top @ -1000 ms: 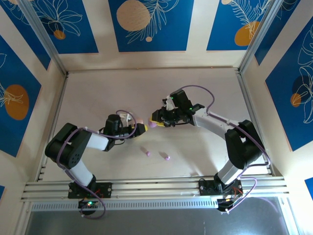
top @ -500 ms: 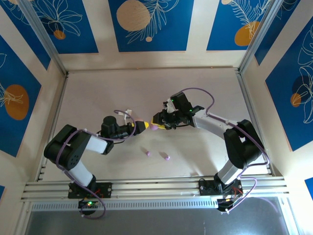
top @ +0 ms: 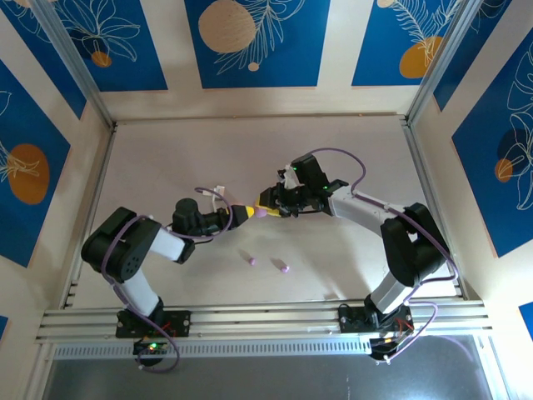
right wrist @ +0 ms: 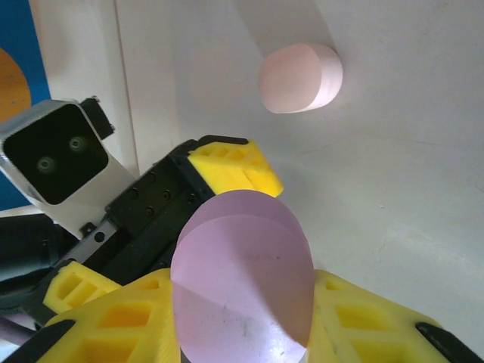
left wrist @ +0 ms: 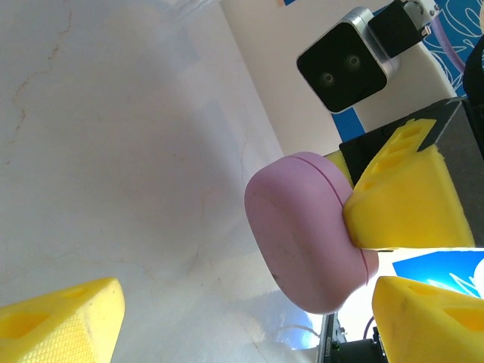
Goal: Insert the wireless bluetooth earbuds into the charging case
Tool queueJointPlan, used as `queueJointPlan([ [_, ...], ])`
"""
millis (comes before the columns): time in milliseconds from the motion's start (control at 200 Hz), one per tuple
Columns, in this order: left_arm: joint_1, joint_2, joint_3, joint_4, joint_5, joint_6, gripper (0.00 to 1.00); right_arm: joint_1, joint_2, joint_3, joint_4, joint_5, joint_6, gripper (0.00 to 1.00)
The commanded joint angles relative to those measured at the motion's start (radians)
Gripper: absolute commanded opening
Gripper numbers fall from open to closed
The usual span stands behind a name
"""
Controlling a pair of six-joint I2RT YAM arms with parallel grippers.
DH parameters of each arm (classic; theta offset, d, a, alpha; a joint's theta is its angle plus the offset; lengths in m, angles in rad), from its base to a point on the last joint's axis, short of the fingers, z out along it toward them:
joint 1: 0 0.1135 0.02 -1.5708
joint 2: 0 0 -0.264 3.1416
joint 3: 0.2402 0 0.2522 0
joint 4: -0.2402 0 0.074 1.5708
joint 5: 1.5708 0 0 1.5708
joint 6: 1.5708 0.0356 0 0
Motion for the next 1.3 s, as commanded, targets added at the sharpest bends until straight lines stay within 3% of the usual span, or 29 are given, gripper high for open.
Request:
queueJointPlan([
  [0, 0.004, 0.02, 0.007, 0.055, 0.031, -0.009, 0.85, -0.003, 0.019, -0.009, 0.029, -0.048, 0.022, 0.32],
  [505, 0.005, 0.023, 0.01, 0.045, 0.027, -0.005, 0.86, 0.005, 0.022, -0.023, 0.061, -0.067, 0.042, 0.32],
  [850, 0.004, -0.026, 0.039, -0.223, -0.043, 0.097, 0.84, 0.005, -0.018, -0.023, 0.062, -0.086, 0.054, 0.31],
  [1291, 0.004, -0.024, 0.071, -0.367, -0.08, 0.142, 0.83, 0.002, -0.057, -0.047, 0.055, -0.081, 0.054, 0.31],
])
